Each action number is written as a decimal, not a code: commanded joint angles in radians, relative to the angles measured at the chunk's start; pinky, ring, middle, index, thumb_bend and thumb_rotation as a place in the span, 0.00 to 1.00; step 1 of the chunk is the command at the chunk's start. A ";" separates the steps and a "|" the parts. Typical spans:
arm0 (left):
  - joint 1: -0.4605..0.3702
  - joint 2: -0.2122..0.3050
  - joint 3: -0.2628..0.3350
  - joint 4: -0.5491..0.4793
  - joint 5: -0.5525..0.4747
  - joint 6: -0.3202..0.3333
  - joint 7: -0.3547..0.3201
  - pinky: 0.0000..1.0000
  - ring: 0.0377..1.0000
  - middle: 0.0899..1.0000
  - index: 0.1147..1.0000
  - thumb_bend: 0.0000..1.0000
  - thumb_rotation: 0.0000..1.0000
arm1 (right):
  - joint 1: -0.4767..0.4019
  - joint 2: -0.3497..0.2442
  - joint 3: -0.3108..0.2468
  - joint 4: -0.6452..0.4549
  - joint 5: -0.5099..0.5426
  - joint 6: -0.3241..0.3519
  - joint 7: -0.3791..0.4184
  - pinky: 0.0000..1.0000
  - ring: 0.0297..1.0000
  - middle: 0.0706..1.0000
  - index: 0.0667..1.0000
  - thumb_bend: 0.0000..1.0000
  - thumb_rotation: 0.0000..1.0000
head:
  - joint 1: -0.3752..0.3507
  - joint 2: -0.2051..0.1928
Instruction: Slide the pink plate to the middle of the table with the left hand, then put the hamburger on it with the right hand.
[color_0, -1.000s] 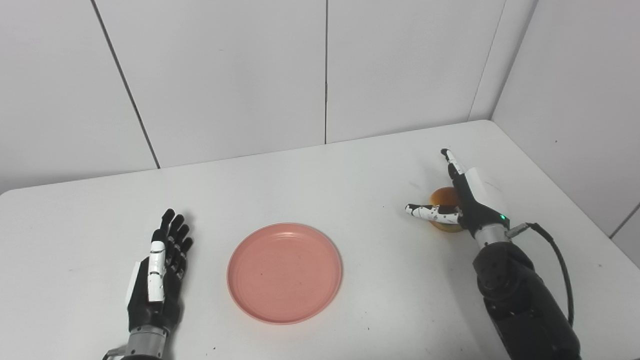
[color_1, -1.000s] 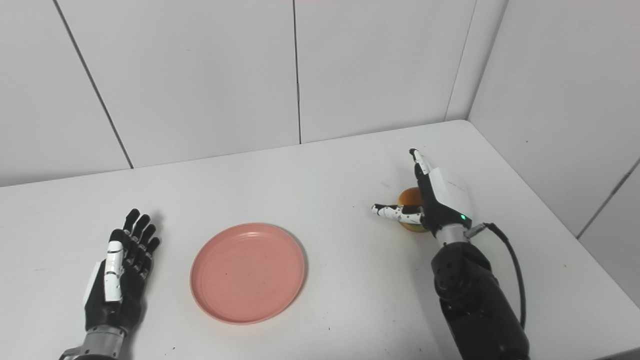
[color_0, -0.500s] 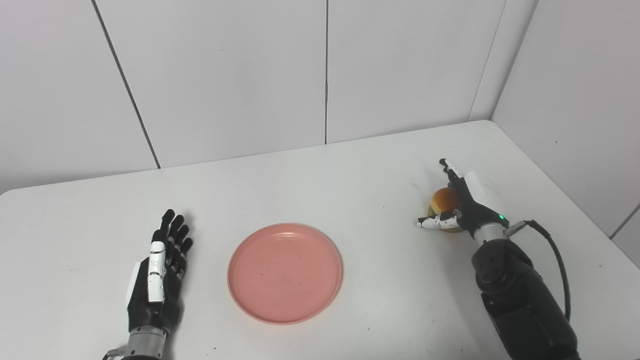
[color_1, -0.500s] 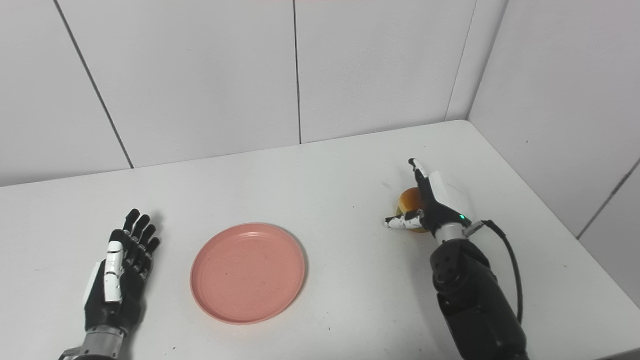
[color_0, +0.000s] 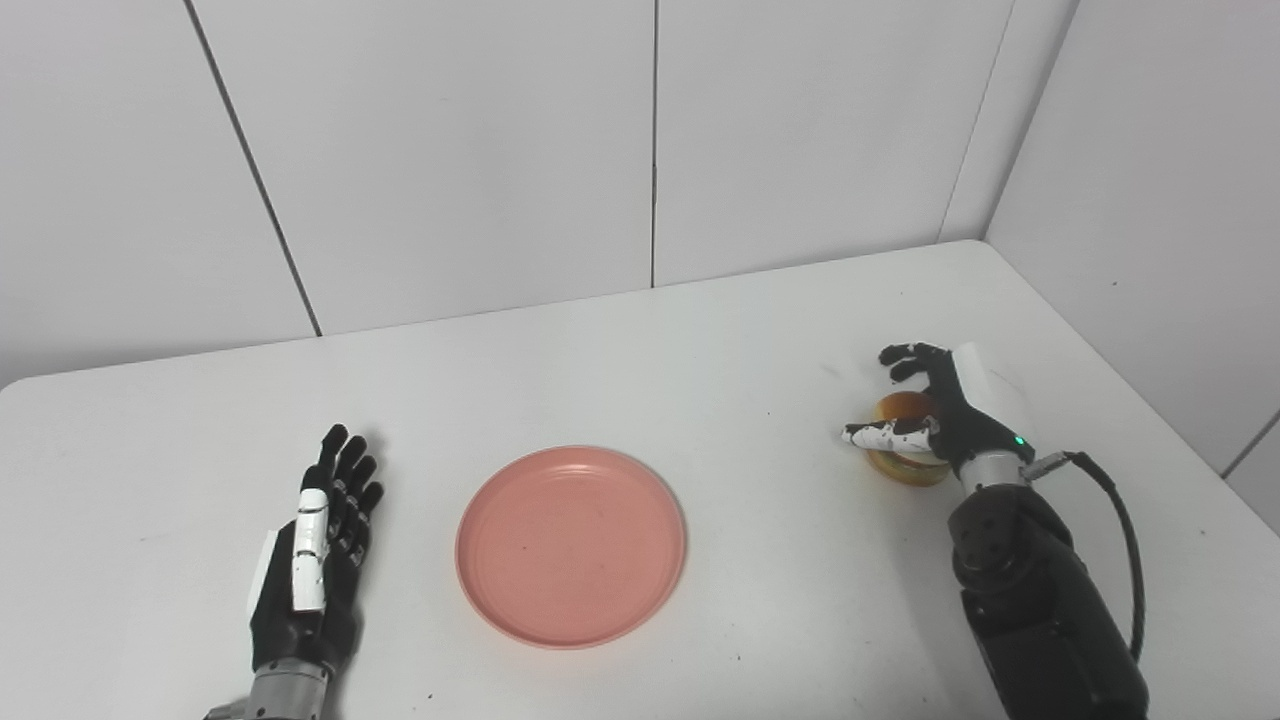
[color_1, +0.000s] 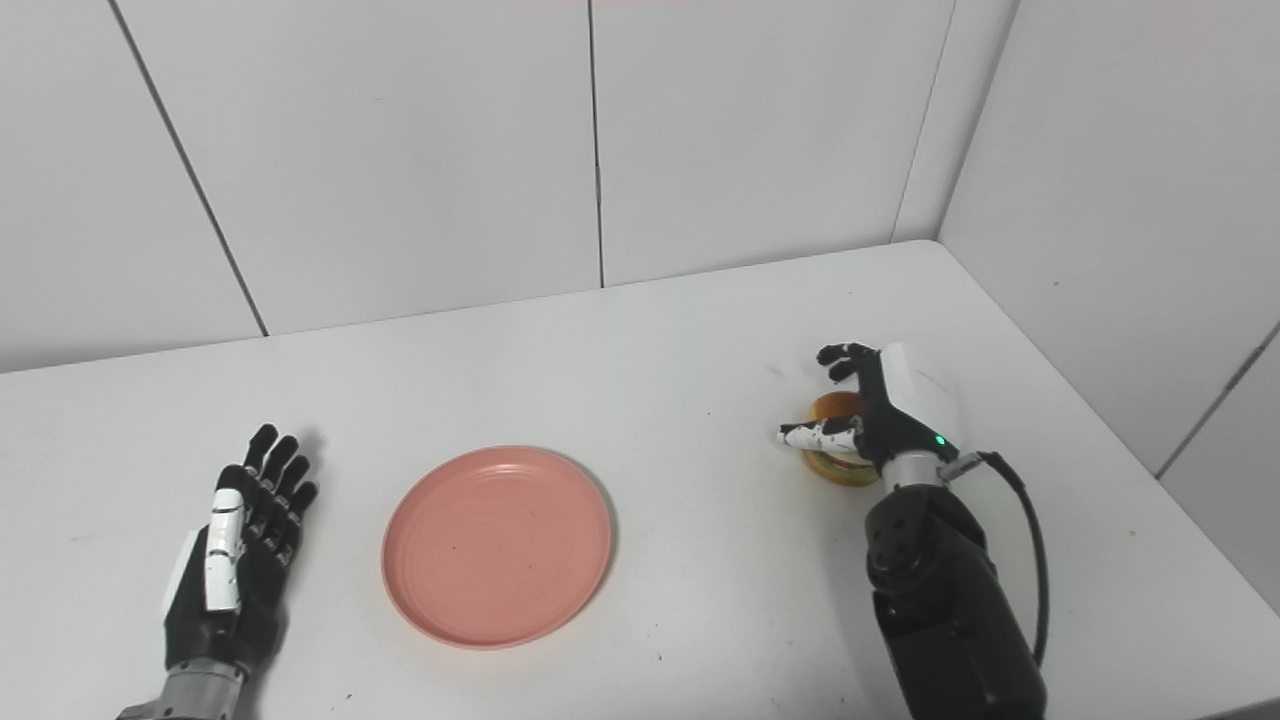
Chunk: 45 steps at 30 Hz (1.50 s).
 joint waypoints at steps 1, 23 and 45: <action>0.072 0.008 0.000 0.037 0.000 0.006 -0.008 1.00 1.00 1.00 1.00 0.47 1.00 | -0.028 -0.001 -0.014 -0.032 0.012 -0.045 -0.077 0.34 0.44 0.47 0.52 0.49 0.00 | 0.000 0.001; 0.094 -0.062 -0.050 0.042 0.060 -0.041 0.020 1.00 1.00 1.00 1.00 0.52 1.00 | 0.008 -0.006 -0.011 -0.118 0.200 -0.273 -0.211 0.29 0.40 0.46 0.49 0.49 0.00 | 0.288 0.014; 0.141 -0.187 -0.116 -0.030 0.235 -0.004 0.181 1.00 1.00 1.00 0.99 0.54 1.00 | 0.062 0.044 0.203 -0.294 0.282 -0.397 -0.001 0.29 0.38 0.44 0.50 0.49 0.00 | 0.495 -0.027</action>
